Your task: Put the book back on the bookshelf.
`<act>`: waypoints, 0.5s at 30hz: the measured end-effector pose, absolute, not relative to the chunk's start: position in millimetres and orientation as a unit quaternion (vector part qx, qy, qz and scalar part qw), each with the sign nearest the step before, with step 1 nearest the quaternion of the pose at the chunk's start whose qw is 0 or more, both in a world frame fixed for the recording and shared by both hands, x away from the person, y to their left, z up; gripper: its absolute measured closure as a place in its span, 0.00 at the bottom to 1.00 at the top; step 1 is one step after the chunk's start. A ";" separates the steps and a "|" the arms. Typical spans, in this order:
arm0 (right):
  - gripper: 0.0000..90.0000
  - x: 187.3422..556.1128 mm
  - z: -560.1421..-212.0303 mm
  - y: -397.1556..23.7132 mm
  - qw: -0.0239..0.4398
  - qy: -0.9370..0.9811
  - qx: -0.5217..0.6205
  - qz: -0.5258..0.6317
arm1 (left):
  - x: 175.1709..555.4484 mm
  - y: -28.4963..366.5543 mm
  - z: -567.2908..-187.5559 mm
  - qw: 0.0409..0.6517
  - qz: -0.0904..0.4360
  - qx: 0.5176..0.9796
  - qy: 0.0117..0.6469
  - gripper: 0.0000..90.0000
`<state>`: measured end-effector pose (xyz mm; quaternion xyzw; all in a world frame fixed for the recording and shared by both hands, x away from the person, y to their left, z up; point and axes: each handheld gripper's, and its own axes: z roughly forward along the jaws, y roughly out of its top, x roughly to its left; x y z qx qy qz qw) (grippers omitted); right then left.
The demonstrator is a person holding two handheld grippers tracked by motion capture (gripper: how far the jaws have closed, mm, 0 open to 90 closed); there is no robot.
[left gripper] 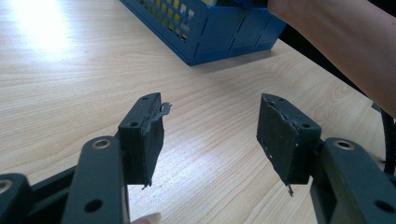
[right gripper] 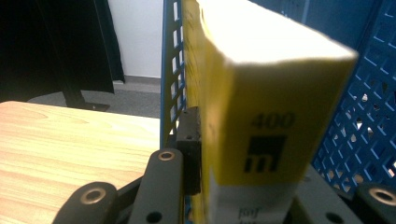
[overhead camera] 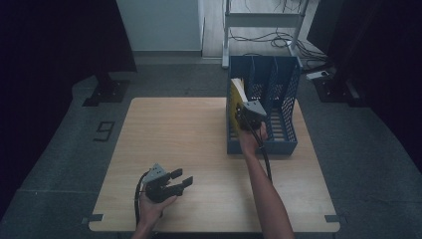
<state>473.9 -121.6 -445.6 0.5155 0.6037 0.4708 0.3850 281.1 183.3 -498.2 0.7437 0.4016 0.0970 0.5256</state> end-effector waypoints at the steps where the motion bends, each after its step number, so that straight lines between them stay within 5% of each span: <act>1: 0.81 473.8 -445.6 -121.4 0.385 0.604 0.515 0.471 | 281.2 183.3 -498.3 0.525 0.097 0.744 0.402 0.46; 15: 0.76 475.8 -441.7 -124.7 0.371 0.619 0.503 0.475 | 281.6 180.8 -499.6 0.522 0.092 0.747 0.401 0.46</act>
